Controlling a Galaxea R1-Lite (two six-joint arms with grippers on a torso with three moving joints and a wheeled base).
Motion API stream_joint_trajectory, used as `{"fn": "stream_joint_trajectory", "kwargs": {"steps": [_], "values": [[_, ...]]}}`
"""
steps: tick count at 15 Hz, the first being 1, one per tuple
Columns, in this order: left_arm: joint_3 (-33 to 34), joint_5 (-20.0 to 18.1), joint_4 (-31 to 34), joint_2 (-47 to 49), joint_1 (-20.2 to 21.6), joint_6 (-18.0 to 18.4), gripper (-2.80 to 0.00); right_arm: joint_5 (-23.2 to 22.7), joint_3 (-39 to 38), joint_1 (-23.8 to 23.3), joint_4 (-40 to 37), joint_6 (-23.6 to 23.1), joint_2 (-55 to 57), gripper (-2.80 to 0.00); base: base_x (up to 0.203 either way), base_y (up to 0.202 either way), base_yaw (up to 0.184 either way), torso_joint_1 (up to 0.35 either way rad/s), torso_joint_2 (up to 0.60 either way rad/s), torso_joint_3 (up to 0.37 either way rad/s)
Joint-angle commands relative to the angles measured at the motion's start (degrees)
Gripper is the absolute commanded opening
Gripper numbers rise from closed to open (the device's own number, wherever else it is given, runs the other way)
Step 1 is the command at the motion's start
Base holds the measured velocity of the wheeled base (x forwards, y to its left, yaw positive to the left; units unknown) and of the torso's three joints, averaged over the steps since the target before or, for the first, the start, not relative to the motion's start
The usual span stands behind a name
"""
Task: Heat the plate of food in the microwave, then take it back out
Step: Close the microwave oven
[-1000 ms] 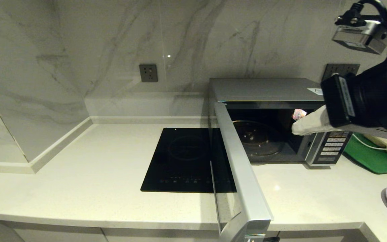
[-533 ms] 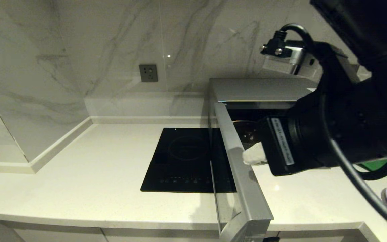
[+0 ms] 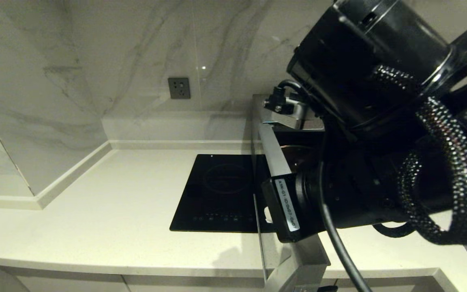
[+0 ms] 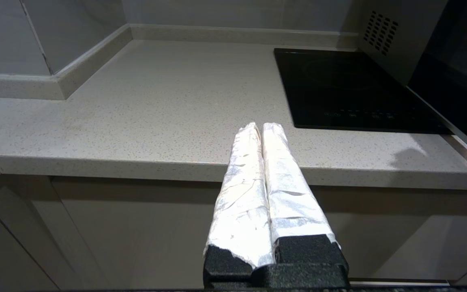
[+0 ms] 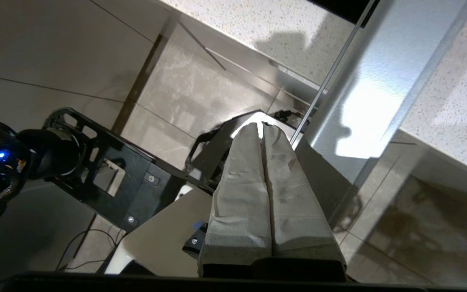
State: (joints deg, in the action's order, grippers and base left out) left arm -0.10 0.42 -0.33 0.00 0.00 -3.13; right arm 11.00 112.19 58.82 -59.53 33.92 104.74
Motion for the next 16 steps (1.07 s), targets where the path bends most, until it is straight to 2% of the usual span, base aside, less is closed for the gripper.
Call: {"fn": "stream_joint_trajectory", "kwargs": {"steps": [1, 5, 6, 11, 13, 16], "values": [[0.0, 0.0, 0.0, 0.0, 0.0, 0.0, -2.80, 0.2, -1.5, -0.1, -0.4, 1.9, 0.3, -2.80, 0.000, 0.000, 0.000, 0.000, 0.00, 0.000], [0.0, 0.0, 0.0, 0.0, 0.0, 0.0, -2.80, 0.6, -6.4, -0.8, -0.4, 3.2, -3.2, -2.80, 0.000, 0.000, 0.000, 0.000, 0.00, 0.000], [0.0, 0.0, 0.0, 0.0, 0.0, 0.0, -2.80, 2.2, -7.8, -1.0, -0.3, 3.6, -3.9, -2.80, 0.000, 0.000, 0.000, 0.000, 0.00, 0.000], [0.0, 0.0, 0.0, 0.0, 0.0, 0.0, -2.80, 13.7, -11.8, -5.6, -0.2, 14.7, -4.4, -2.80, 0.000, 0.000, 0.000, 0.000, 0.00, 0.000], [0.0, 0.0, 0.0, 0.0, 0.0, 0.0, -2.80, 15.2, -12.3, -9.7, -0.4, 20.4, -4.4, -2.80, 0.000, 0.000, 0.000, 0.000, 0.00, 0.000], [0.0, 0.0, 0.0, 0.0, 0.0, 0.0, -2.80, 15.5, -12.3, -16.7, -0.4, 25.1, -5.7, -2.80, 0.000, 0.000, 0.000, 0.000, 0.00, 0.000]]}}
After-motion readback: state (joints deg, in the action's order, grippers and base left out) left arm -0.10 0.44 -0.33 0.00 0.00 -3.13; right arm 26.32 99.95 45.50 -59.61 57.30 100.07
